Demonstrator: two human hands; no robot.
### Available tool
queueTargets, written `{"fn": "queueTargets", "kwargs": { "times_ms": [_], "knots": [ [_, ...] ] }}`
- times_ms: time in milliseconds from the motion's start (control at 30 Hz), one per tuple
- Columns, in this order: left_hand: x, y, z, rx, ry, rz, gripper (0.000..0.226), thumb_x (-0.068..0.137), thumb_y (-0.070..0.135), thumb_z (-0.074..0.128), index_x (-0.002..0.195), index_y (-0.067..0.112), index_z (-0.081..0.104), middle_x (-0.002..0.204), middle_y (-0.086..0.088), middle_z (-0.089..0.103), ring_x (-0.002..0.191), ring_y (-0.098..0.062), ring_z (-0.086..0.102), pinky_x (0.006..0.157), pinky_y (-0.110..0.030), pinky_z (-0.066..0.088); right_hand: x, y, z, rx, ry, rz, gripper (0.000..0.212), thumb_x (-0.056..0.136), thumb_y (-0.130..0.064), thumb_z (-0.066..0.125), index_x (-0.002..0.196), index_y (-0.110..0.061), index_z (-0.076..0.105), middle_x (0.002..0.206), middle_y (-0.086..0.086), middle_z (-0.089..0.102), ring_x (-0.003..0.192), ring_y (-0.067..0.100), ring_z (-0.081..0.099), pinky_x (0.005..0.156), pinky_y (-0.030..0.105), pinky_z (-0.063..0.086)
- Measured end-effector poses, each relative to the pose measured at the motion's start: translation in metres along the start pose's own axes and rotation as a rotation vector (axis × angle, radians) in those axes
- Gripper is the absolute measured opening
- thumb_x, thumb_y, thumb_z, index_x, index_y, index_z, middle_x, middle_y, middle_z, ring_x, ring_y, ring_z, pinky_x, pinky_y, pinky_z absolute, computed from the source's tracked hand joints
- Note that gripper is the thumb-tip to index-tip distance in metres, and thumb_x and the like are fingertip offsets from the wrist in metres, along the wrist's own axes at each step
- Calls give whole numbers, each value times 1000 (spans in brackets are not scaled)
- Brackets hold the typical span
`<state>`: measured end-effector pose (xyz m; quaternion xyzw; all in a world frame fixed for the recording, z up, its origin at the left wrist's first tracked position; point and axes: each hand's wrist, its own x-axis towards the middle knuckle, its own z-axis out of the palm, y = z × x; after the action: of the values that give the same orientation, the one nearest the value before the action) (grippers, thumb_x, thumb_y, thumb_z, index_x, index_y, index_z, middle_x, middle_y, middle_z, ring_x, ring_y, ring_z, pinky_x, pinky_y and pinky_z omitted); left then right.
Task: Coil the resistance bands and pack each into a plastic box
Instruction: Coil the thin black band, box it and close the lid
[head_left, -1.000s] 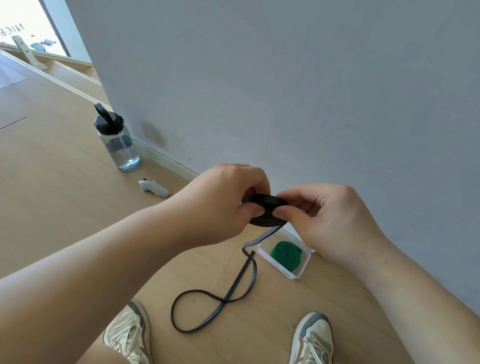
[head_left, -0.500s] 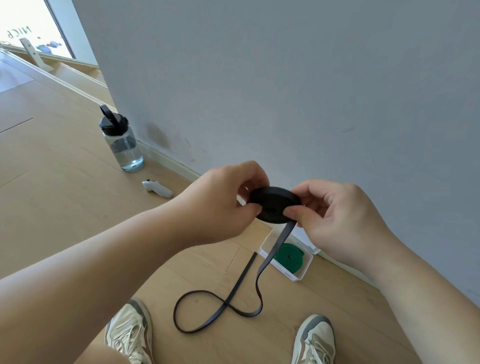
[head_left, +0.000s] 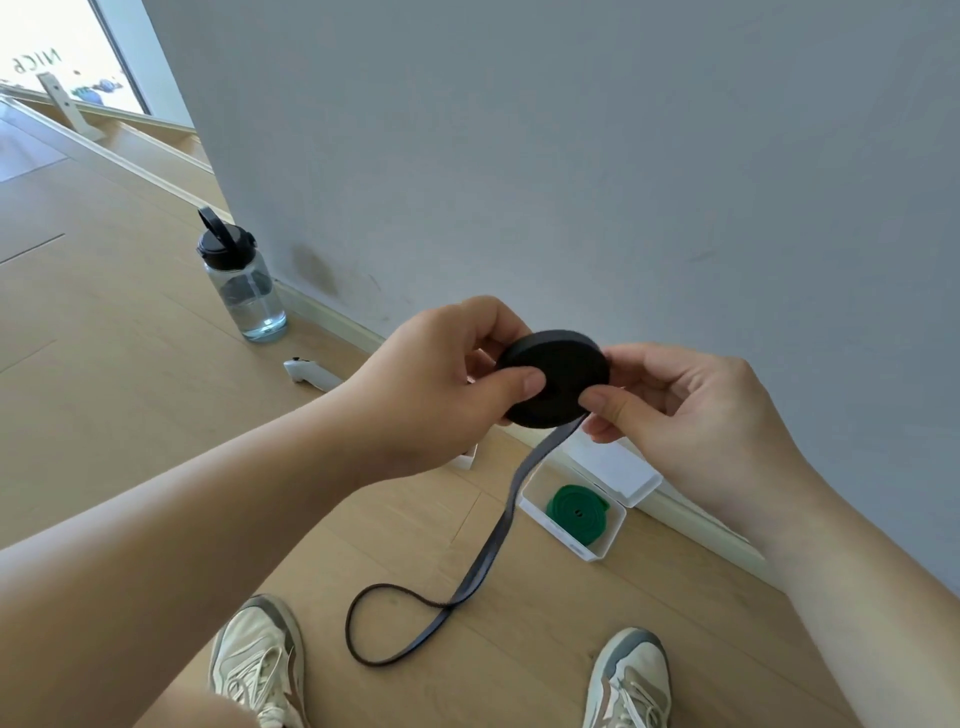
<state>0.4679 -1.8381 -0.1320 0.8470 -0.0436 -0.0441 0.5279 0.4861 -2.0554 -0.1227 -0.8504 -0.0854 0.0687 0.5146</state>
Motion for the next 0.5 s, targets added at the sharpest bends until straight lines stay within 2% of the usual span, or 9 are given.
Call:
{"fn": "queueTargets", "kwargs": {
  "times_ms": [67,133,233,300,367,433,500],
  "knots": [
    [0,2,1,-86,-22,-30,11,98,20,70,104,25,62,93,4,78,82,-10,77,82,-41,65,1,0,-1,35,7,-12,22,91,-12,76,98,-33,77,82,-4,81,73,20,78,84,46,64],
    [0,0,4,-62,-57,-53,13,98,18,69,104,27,61,99,7,77,90,-8,76,87,-40,64,2,4,-2,-5,16,-6,21,90,-11,77,93,-32,78,78,-4,80,71,17,78,81,41,64],
    [-1,-4,11,286,-52,85,24,94,25,71,114,36,62,109,19,68,100,0,65,90,-30,59,1,7,1,-198,-7,-9,24,90,-10,76,94,-33,82,75,-9,78,72,10,74,78,35,62],
    [0,-3,14,395,-36,191,30,92,21,72,120,33,67,107,17,66,92,-4,61,83,-29,55,0,6,6,-308,-31,-84,26,89,-8,75,97,-32,82,79,-12,77,76,8,72,78,31,60],
    [1,-1,14,434,-45,215,24,92,15,71,112,29,71,97,12,69,81,-6,58,78,-34,53,-2,6,10,-354,-32,-160,26,88,-8,76,98,-32,83,79,-16,75,74,6,68,68,19,55],
    [3,0,10,404,-31,154,21,92,16,70,105,33,70,92,14,70,80,-4,62,75,-28,54,0,7,7,-332,-27,-119,23,87,-14,78,98,-34,82,76,-21,72,67,4,63,63,13,49],
    [3,0,5,248,5,47,20,93,19,72,100,37,66,90,17,71,81,1,66,71,-17,52,1,9,3,-281,-58,-34,21,90,-18,77,99,-37,80,76,-20,72,62,4,63,62,13,49]
  ]
}}
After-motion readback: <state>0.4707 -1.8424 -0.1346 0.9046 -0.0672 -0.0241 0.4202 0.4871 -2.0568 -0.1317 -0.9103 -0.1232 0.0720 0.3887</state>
